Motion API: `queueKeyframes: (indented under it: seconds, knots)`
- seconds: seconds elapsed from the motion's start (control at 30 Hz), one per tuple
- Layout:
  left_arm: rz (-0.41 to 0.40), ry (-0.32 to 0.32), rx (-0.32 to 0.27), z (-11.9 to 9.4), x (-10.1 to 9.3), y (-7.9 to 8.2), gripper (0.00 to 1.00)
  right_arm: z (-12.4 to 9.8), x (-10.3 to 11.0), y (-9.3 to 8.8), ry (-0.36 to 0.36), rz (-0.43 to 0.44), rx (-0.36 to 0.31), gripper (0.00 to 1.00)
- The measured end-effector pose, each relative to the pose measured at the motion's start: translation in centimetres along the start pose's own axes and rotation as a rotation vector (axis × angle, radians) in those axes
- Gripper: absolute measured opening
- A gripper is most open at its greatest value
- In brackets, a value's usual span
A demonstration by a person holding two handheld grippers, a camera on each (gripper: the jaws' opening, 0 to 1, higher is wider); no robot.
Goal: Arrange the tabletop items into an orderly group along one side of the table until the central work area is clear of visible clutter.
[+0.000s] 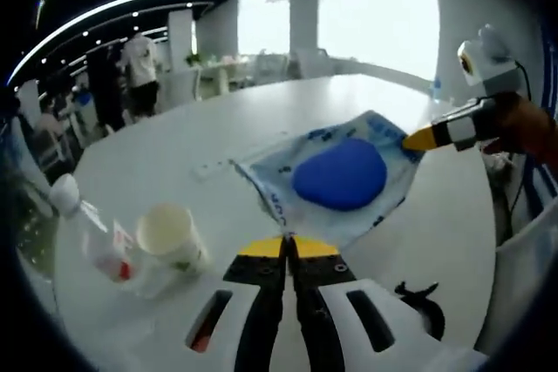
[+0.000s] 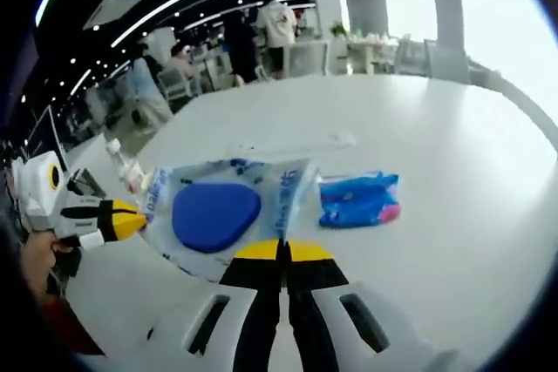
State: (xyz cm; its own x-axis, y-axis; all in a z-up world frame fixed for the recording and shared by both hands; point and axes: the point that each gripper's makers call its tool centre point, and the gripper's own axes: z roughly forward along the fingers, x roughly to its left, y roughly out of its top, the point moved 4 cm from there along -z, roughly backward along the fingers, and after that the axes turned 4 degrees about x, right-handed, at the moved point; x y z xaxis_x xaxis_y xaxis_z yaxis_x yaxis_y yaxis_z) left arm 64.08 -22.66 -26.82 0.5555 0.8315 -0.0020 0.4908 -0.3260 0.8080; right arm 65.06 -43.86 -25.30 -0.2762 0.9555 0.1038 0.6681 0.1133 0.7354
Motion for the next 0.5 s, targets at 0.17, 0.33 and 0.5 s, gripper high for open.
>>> queueKeyframes:
  seconds: [0.17, 0.33, 0.5]
  knots:
    - [-0.018, 0.082, 0.048, 0.8, 1.1, -0.6, 0.00, 2.4, 0.1, 0.6, 0.031, -0.051, 0.017, 0.01]
    - [-0.074, 0.113, 0.071, 2.3, 1.4, -1.4, 0.00, 5.0, -0.4, 0.9, 0.036, -0.130, 0.042, 0.01]
    - [-0.109, 0.156, 0.090, 3.8, 1.9, -2.2, 0.00, 7.9, -0.8, 1.0, 0.052, -0.173, 0.050, 0.01]
